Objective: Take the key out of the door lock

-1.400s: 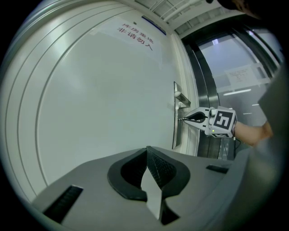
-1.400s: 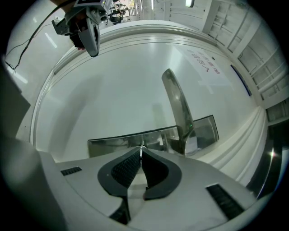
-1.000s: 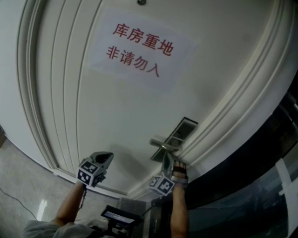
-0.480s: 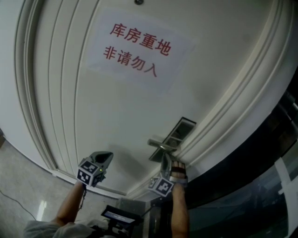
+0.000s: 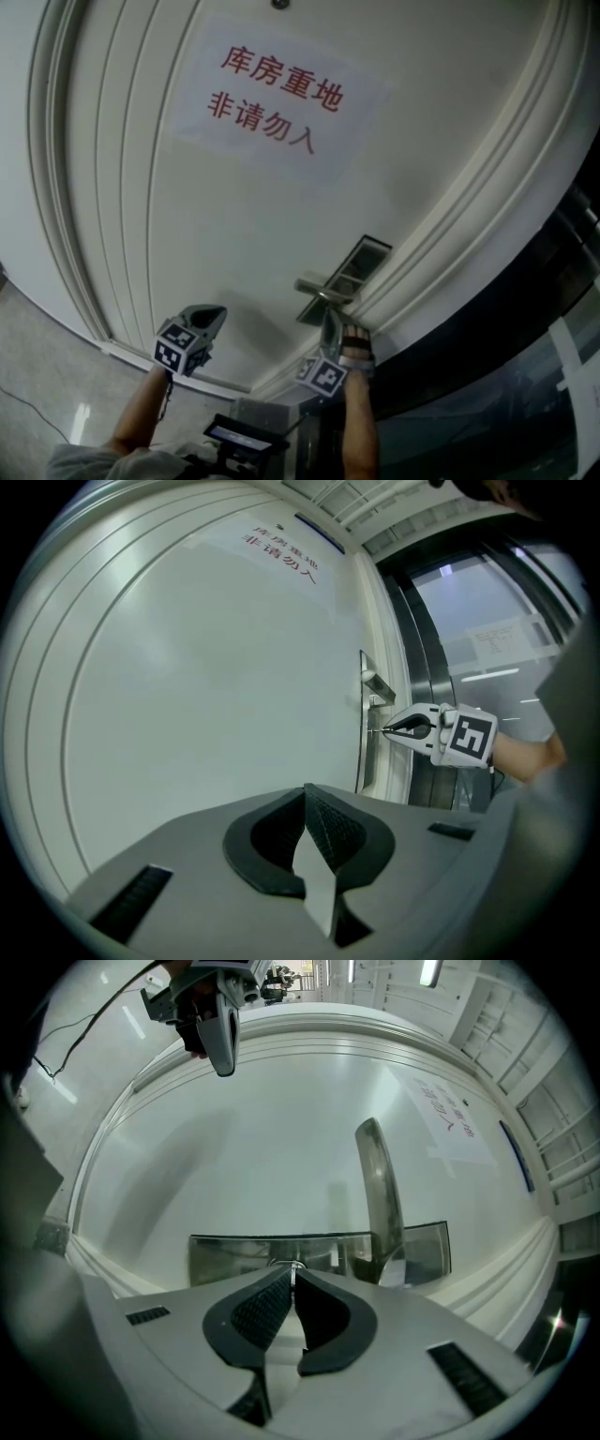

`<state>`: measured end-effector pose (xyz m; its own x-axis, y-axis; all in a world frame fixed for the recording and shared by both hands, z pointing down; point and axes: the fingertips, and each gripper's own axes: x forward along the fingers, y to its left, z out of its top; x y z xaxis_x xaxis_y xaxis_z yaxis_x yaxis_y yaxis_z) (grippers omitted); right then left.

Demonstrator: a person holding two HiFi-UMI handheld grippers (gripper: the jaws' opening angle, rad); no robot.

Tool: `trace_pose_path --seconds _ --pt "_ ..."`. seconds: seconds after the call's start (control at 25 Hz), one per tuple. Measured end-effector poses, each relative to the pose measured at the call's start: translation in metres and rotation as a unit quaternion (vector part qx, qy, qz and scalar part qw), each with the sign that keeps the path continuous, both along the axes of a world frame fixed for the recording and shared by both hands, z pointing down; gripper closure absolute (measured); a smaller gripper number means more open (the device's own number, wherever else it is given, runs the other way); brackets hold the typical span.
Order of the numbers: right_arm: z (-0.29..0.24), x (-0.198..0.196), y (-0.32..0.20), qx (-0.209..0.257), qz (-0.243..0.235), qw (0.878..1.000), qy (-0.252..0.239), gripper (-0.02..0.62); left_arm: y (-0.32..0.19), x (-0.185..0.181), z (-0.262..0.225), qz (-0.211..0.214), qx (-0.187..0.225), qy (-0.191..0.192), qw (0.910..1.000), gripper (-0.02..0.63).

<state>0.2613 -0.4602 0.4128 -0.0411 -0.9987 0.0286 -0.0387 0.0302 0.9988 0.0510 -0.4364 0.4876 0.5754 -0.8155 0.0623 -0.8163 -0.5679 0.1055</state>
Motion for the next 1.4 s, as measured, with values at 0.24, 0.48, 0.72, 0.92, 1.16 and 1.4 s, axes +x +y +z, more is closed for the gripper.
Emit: trace_pose_path --seconds 0.24,0.48,0.72,0.92,1.16,1.4 --pt "0.001 0.000 0.000 -0.002 0.002 1.000 -0.001 0.572 0.003 -0.004 0.001 -0.005 -0.002 0.003 1.0000 0.598" --pt "-0.001 -0.001 0.002 0.004 0.002 1.000 -0.001 0.572 0.004 -0.007 0.003 -0.008 -0.001 0.006 1.0000 0.598" --pt "0.000 0.000 0.002 0.005 0.003 1.000 0.002 0.572 0.005 -0.009 0.004 -0.009 -0.002 0.004 0.9999 0.598" --pt "-0.001 0.000 0.002 0.003 0.006 1.000 0.007 0.572 0.007 -0.009 0.005 -0.009 -0.004 0.003 0.9999 0.598" --pt "-0.001 -0.001 0.007 0.007 0.002 1.000 0.005 0.573 0.008 -0.011 0.004 -0.010 -0.003 0.002 0.9999 0.598" --pt "-0.002 -0.001 0.010 0.008 0.002 1.000 0.004 0.573 0.010 -0.009 0.003 -0.008 -0.002 0.000 1.0000 0.599"
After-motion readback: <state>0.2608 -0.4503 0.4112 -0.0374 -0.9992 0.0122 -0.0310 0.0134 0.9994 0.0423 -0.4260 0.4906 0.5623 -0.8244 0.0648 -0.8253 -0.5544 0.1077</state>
